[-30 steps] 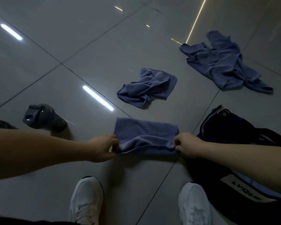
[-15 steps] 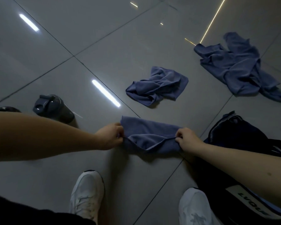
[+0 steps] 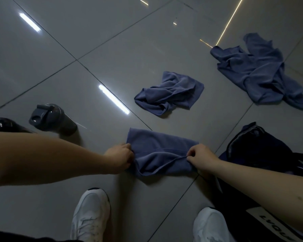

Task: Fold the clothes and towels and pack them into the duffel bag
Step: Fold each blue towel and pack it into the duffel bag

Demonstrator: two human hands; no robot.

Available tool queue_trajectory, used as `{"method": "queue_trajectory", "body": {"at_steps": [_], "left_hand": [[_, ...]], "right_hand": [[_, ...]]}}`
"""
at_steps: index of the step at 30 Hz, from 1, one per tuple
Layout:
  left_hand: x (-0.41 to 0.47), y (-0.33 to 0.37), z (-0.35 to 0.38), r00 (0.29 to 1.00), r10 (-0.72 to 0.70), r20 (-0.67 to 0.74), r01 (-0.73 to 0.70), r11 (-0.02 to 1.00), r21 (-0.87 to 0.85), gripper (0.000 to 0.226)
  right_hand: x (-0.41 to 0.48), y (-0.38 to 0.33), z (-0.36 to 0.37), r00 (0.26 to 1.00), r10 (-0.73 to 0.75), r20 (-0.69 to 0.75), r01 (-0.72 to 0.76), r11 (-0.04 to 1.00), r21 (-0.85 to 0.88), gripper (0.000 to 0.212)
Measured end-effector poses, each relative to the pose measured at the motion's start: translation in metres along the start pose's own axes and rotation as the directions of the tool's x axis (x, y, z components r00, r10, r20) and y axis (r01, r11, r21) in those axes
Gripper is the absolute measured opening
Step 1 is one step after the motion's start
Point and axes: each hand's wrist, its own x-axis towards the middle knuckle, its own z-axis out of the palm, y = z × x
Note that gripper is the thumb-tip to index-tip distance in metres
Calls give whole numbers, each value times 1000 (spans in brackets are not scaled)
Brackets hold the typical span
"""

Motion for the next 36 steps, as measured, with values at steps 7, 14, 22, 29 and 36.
{"method": "queue_trajectory", "body": {"at_steps": [7, 14, 22, 29, 36], "left_hand": [[2, 1, 3, 999, 7, 35, -6, 1000, -23, 21], [1, 2, 6, 990, 8, 143, -34, 983, 180, 22], [-7, 7, 15, 988, -47, 145, 19, 981, 191, 27], [-11, -6, 12, 998, 26, 63, -34, 991, 132, 25], [-15, -6, 13, 993, 97, 62, -96, 995, -31, 19]], "right_hand": [[-13, 6, -4, 990, -124, -66, 124, 992, 0, 17], [-22, 8, -13, 981, -161, -111, 158, 987, -38, 10], [-19, 7, -15, 985, -151, -84, 150, 989, -15, 11], [-19, 11, -14, 985, -148, -86, 147, 989, -24, 8], [-18, 12, -14, 988, -140, -57, 140, 990, -6, 7]]}}
